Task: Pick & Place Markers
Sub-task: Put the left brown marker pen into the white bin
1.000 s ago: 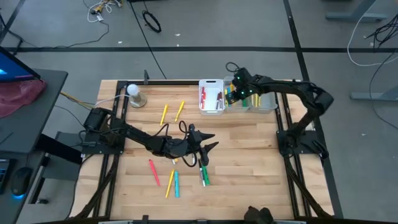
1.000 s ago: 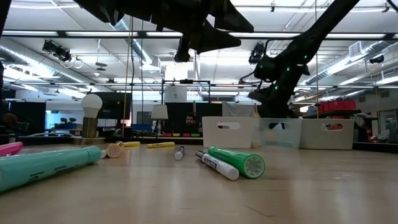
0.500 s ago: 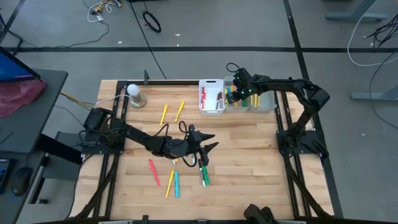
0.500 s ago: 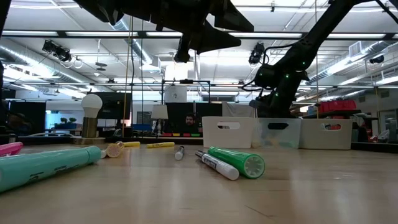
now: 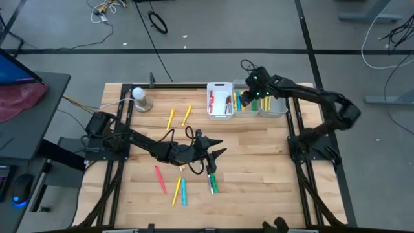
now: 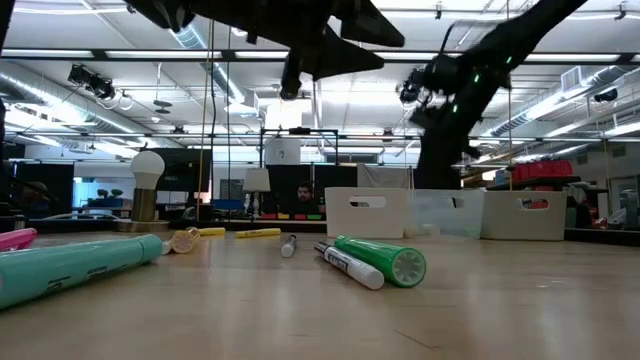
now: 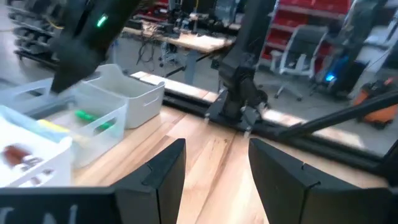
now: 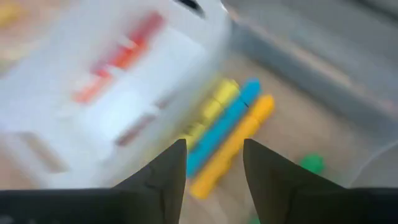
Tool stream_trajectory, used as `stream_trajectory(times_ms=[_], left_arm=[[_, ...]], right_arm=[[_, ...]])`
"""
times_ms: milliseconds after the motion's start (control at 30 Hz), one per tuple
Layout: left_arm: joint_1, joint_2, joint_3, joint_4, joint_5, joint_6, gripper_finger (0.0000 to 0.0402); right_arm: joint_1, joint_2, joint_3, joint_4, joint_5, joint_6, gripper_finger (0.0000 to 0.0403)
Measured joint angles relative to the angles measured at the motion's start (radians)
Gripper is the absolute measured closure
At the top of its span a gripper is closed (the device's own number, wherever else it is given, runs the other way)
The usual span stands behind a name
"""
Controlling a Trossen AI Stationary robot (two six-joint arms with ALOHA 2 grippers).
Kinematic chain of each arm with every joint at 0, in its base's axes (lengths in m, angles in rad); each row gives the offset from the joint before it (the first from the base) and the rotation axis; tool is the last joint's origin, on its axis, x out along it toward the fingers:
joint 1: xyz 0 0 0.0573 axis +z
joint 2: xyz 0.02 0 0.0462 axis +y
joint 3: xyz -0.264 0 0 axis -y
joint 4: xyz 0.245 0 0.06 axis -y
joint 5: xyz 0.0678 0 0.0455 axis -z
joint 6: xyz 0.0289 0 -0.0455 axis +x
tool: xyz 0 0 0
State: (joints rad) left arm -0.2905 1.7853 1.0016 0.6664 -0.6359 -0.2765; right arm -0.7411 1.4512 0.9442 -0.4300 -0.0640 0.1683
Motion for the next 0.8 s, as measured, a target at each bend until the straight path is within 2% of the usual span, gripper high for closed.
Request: stream_trajectory(times_ms=[67, 233, 333, 433, 533, 600, 800], left_arm=[[-0.017, -0.028, 0.001, -0.068, -0.040, 0.004, 0.0220], [-0.092, -0.142, 0.001, -0.379, -0.237, -0.081, 0.0220], [-0.150, -0.206, 0.001, -0.590, -0.337, -0.206, 0.0220], [-0.205, -0.258, 0.001, -0.798, -0.373, -0.383, 0.0220], [-0.249, -0.287, 0.001, -1.017, -0.369, -0.617, 0.0220], [-0.269, -0.289, 0.001, -1.165, -0.331, -0.782, 0.0220], [-0.289, -0.276, -0.002, -1.534, -0.029, -1.234, 0.0220]], right_arm=[[0.044, -0.085, 0.000, -0.005, 0.001, -0.026, 0.0248], [0.228, -0.305, -0.045, 0.027, 0.008, -0.076, 0.0260], [0.393, -0.420, -0.120, 0.087, 0.061, -0.079, 0.0269], [0.564, -0.512, -0.226, 0.176, 0.115, -0.087, 0.0278], [0.727, -0.565, -0.338, 0.278, 0.173, -0.103, 0.0286], [0.826, -0.576, -0.408, 0.336, 0.214, -0.106, 0.0292], [1.072, -0.549, -0.568, 0.570, 0.371, -0.068, 0.0311]])
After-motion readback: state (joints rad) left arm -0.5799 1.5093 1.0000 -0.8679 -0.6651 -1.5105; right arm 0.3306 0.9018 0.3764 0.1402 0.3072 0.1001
